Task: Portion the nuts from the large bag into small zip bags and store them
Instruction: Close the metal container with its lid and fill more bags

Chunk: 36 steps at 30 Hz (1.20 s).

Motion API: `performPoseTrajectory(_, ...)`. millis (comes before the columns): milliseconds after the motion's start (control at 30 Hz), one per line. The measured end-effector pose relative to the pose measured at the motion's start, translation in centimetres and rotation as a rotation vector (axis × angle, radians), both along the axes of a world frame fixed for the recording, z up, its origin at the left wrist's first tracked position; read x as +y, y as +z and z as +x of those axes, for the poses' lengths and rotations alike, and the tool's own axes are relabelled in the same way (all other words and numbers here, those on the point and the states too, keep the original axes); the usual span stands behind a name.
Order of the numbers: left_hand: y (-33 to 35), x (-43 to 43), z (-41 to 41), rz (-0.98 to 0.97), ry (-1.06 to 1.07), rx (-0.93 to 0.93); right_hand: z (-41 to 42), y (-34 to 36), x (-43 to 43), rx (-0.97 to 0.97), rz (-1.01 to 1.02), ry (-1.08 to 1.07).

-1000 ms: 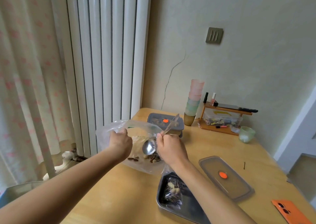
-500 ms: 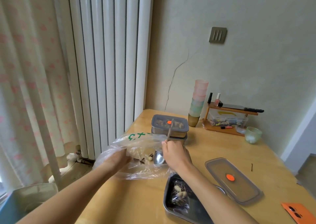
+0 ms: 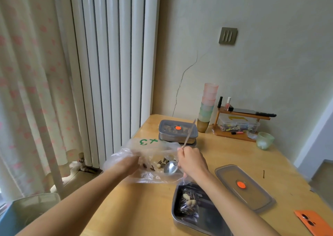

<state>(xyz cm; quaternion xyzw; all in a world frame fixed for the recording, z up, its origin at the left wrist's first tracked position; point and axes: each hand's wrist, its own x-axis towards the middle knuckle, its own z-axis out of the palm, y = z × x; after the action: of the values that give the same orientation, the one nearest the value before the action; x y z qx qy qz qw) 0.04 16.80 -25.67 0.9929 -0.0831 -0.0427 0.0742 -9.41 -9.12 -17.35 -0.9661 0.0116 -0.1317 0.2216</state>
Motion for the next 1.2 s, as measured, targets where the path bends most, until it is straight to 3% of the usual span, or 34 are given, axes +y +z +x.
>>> performPoseTrajectory(133,4.1,-1.4,-3.5,0.003,-0.074,-0.007,-0.3,-0.1,-0.8,-0.009,0.005,-0.005)
performPoseTrajectory(233,5.1,-1.6,-3.4,-0.160,0.137,0.124,-0.4,0.1,-0.9,-0.027,0.035,-0.004)
performPoseTrajectory(333,5.2,-1.1,-2.5,-0.203,0.211,-0.014,-0.5,0.4,-1.0,-0.056,0.043,-0.035)
performPoseTrajectory(433,7.1,-2.1,-3.0,-0.317,0.132,-0.181,-0.7,0.7,-1.2,-0.108,-0.037,-0.091)
performPoseTrajectory(533,8.2,-3.9,-4.1,-0.312,0.017,-0.308,-0.9,1.0,-1.5,-0.177,-0.163,-0.125)
performPoseTrajectory(633,8.2,-4.6,-6.5,-0.416,0.024,-0.442,-1.2,1.1,-1.6,-0.249,-0.230,-0.129)
performPoseTrajectory(700,7.1,-4.0,-6.8,-0.270,-0.115,-0.472,-1.3,0.9,-1.6,-0.273,-0.238,-0.135)
performPoseTrajectory(767,6.0,-3.7,-6.7,-0.087,-0.271,-0.344,-1.0,0.6,-1.6,-0.300,-0.210,-0.096)
performPoseTrajectory(800,5.4,-3.7,-6.5,0.029,-0.295,-0.258,-0.9,0.5,-1.6,-0.292,-0.190,-0.038)
performPoseTrajectory(867,5.2,-3.9,-6.5,0.276,-0.168,-0.280,-0.3,-0.1,-1.5,-0.229,-0.101,0.086)
performPoseTrajectory(933,4.9,-4.0,-6.4,0.292,-0.091,-0.270,0.5,-1.1,-1.5,-0.220,0.016,0.109)
performPoseTrajectory(1033,4.1,-3.6,-5.8,0.288,-0.127,-0.254,2.0,-2.4,-2.1,-0.235,0.046,-0.038)
performPoseTrajectory(1200,2.3,-2.3,-5.0,0.289,-0.099,-0.194,2.1,-1.1,-3.3,0.117,0.476,0.025)
